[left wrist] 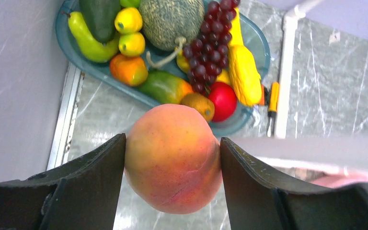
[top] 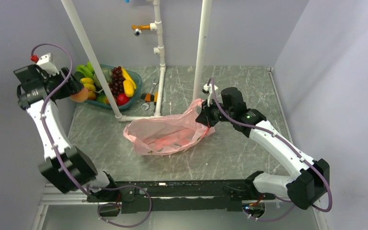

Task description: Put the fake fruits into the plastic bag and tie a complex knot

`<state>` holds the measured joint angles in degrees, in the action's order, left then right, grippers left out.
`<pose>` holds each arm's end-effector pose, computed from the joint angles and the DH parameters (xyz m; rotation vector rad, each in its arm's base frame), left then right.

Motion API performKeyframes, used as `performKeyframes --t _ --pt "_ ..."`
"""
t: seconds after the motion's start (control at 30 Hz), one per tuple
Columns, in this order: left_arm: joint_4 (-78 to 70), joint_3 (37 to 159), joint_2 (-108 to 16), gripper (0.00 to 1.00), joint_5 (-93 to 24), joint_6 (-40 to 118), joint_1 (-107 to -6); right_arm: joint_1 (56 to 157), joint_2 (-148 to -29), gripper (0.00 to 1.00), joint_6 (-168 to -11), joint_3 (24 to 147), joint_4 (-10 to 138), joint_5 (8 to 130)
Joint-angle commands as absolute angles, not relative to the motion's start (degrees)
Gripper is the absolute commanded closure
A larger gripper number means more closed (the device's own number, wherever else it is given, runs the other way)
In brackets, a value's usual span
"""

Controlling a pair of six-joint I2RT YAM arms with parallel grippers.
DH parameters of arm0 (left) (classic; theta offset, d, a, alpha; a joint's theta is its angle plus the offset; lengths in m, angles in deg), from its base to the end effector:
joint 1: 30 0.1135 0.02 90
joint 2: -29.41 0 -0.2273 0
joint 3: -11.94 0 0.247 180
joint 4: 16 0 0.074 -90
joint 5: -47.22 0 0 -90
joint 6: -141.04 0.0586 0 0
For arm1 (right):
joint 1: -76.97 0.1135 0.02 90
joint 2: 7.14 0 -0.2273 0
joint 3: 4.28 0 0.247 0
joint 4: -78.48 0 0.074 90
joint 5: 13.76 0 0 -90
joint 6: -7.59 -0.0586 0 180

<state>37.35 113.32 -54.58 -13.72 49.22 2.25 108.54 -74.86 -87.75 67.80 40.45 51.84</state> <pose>0.2970 0.1538 0.3398 -0.3500 2.0903 -0.2443 0.2311 0.1704 0.2720 -0.7478 2.0865 0.8247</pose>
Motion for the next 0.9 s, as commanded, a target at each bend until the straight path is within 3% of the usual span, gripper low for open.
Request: performKeyframes --t 0.0,0.17,0.27,0.47,0.67,0.87 --pt "43.6 106.7 -42.6 0.49 -6.2 56.2 3.6 108.3 -74.8 1.0 -86.5 70.4 41.2 51.6" --pt "51.4 103.7 -32.7 0.49 -0.1 64.1 1.8 108.4 -74.9 1.0 -86.3 70.3 40.8 50.9" --pt "55.1 102.9 -27.1 0.5 0.8 68.4 -4.4 108.3 -74.9 1.0 -86.1 70.4 40.6 50.6" --pt "46.6 99.8 -19.9 0.48 -5.6 63.6 -29.5 108.4 -74.2 1.0 -86.4 69.9 40.9 50.4" --pt "38.6 99.1 -25.1 0.48 -18.2 69.6 -60.1 108.4 -73.2 1.0 -87.3 68.8 41.6 49.6" --pt "30.8 87.9 -29.3 0.44 -23.6 82.7 -72.7 108.3 -72.6 1.0 -88.0 68.8 42.1 49.5"
